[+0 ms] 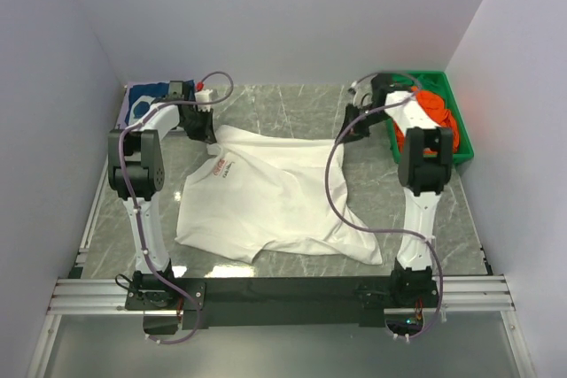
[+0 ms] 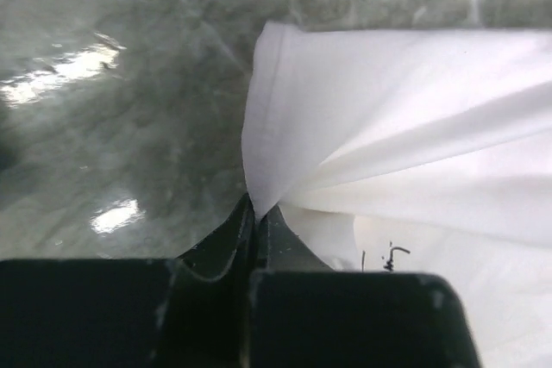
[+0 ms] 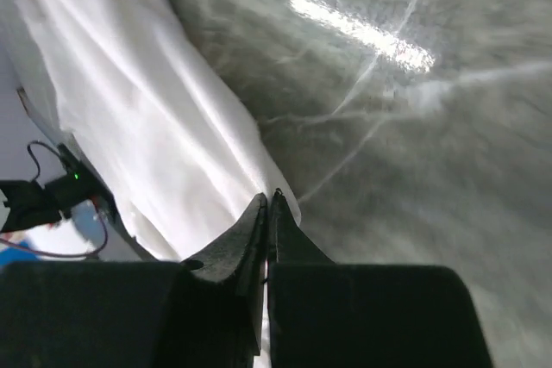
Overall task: Fold and stack the t-shirts
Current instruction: Flatten the tshirt out
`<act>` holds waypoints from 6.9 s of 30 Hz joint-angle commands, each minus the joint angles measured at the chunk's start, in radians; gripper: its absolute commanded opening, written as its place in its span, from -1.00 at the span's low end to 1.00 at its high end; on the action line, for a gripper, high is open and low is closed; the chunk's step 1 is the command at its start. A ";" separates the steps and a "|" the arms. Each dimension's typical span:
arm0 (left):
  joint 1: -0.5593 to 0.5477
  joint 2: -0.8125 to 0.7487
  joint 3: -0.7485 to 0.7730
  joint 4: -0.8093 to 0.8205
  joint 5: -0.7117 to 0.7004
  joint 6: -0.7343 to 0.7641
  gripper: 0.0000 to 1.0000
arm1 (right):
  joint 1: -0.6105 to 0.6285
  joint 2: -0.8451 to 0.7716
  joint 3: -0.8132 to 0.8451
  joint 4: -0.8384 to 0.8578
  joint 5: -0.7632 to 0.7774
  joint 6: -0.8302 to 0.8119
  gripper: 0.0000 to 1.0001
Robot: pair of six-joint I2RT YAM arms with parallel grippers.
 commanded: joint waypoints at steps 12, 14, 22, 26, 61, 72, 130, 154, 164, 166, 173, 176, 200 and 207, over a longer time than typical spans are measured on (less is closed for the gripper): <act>0.059 -0.152 -0.084 0.035 0.080 0.042 -0.99 | 0.638 -0.422 -0.358 0.176 0.176 0.035 -0.28; 0.068 -0.156 -0.094 0.030 0.083 0.053 -0.99 | 0.617 -0.464 -0.434 0.164 0.152 -0.038 0.09; 0.071 -0.136 -0.094 0.042 0.105 0.036 -0.99 | 0.393 -0.541 -0.380 0.211 0.173 -0.138 0.35; 0.071 -0.118 -0.076 0.041 0.111 0.027 -0.99 | 0.385 -0.360 -0.153 0.141 0.210 -0.139 0.29; 0.071 -0.089 -0.061 0.018 0.097 0.038 -0.99 | 0.397 0.045 0.123 0.329 0.038 0.148 -0.90; 0.114 -0.294 -0.160 0.159 0.220 0.091 -0.99 | 0.105 -0.297 -0.004 0.187 0.092 0.002 -1.00; 0.120 -0.141 -0.228 -0.050 0.083 0.254 -0.99 | -0.170 -0.600 -0.604 -0.045 0.453 -0.506 0.25; 0.137 -0.106 -0.156 -0.088 0.116 0.271 -0.99 | 0.047 -0.611 -0.837 0.162 0.489 -0.728 -0.14; 0.173 -0.273 -0.231 -0.010 0.238 0.309 -0.99 | 0.023 -0.637 -0.788 0.092 0.505 -0.751 -1.00; 0.171 -0.288 -0.239 0.001 0.254 0.318 -0.99 | 0.018 -0.639 -0.770 0.081 0.509 -0.748 -1.00; 0.188 -0.325 -0.138 -0.036 0.281 0.289 -0.99 | -0.017 -0.653 -0.639 0.044 0.526 -0.704 -1.00; 0.203 -0.319 -0.034 -0.047 0.298 0.252 -0.99 | -0.022 -0.657 -0.535 0.053 0.545 -0.664 -1.00; 0.341 -0.708 0.361 0.824 0.152 -0.332 -0.99 | -0.022 -0.955 0.143 0.553 0.828 -0.441 -1.00; 0.347 -0.898 0.171 0.762 0.149 -0.263 -0.99 | -0.020 -1.108 0.013 0.558 0.854 -0.464 -1.00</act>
